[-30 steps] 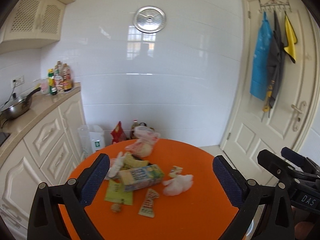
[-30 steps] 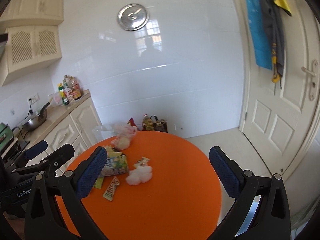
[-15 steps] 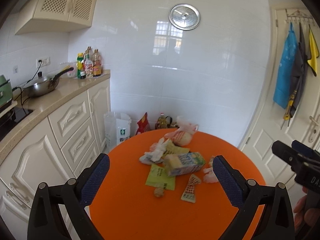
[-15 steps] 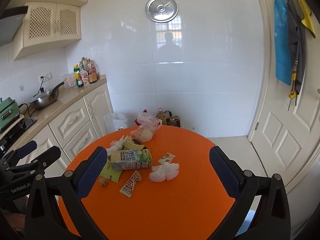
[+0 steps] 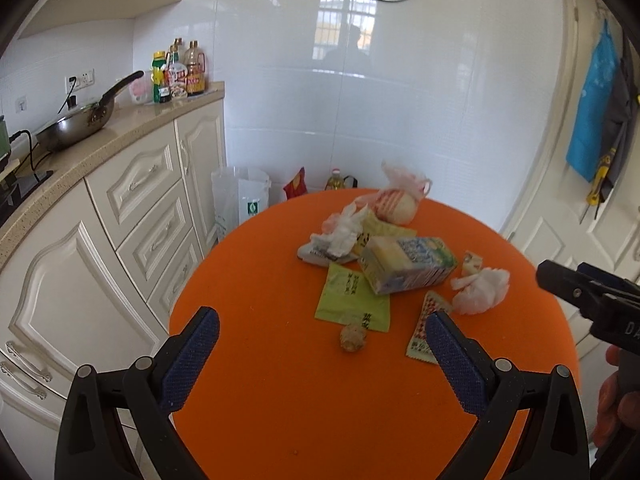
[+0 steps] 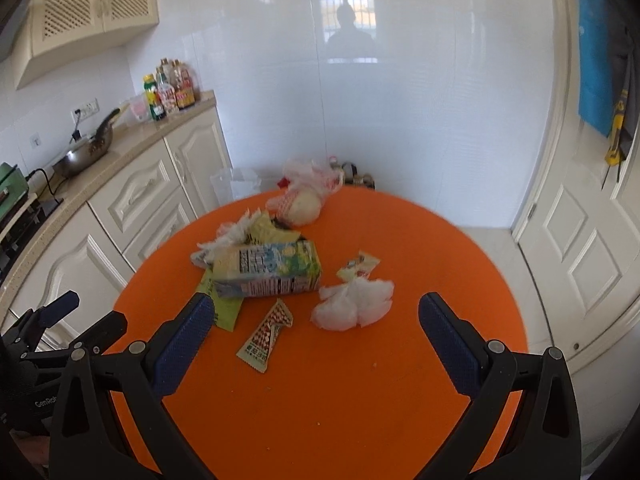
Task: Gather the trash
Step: 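Move both open tools back to the trash on the table, then grasp the striped wrapper strip with the right tool while the left tool grasps the small brown ball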
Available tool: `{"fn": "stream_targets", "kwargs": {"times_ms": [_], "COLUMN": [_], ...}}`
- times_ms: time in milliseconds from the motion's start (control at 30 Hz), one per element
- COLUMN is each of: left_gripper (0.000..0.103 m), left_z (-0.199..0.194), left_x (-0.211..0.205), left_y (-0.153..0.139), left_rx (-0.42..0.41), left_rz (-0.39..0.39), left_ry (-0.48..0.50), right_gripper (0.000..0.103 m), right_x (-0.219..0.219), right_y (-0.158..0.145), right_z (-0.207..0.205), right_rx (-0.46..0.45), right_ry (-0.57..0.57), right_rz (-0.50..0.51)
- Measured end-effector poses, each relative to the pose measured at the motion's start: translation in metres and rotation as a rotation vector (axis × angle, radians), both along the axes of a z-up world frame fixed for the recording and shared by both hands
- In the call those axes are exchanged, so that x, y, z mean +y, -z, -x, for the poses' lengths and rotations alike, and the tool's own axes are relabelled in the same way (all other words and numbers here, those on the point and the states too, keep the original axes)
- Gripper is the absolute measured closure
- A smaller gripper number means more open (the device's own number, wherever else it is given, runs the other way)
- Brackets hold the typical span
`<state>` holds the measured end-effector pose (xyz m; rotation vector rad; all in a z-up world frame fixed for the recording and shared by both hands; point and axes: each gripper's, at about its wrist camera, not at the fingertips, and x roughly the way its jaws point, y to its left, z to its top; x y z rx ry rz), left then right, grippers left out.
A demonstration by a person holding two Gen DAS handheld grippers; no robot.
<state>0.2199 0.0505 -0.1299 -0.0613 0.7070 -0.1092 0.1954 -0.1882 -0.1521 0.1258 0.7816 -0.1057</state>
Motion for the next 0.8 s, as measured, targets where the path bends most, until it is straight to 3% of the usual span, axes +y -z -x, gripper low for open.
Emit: {"fn": "stream_targets", "kwargs": {"times_ms": [67, 300, 500, 567, 633, 700, 800], "left_gripper": [0.001, 0.001, 0.001, 0.002, 0.002, 0.001, 0.001], "left_z": [-0.015, -0.054, -0.086, -0.098, -0.101, -0.11, -0.109], "left_x": [-0.002, -0.007, -0.011, -0.014, -0.017, -0.021, -0.029], "left_y": [0.008, 0.048, 0.066, 0.068, 0.074, 0.076, 0.085], "left_rx": [0.026, 0.103, 0.14, 0.144, 0.149, 0.152, 0.151], "left_rz": [-0.008, -0.035, -0.045, -0.045, -0.046, -0.046, -0.05], "left_ry": [0.002, 0.023, 0.022, 0.02, 0.017, 0.021, 0.034], "right_gripper": [0.001, 0.026, 0.047, 0.049, 0.057, 0.074, 0.082], "right_x": [0.004, 0.018, 0.025, 0.032, 0.041, 0.045, 0.036], "right_y": [0.021, 0.081, 0.104, 0.106, 0.108, 0.11, 0.109], "right_z": [-0.009, -0.039, -0.06, -0.066, -0.07, -0.07, -0.065], "right_rx": [0.052, 0.18, 0.216, 0.207, 0.2, 0.192, 0.187], "right_ry": [-0.011, -0.036, -0.05, -0.059, -0.077, -0.089, -0.109], "right_rz": [-0.018, -0.058, -0.088, -0.054, -0.002, 0.044, 0.01]}}
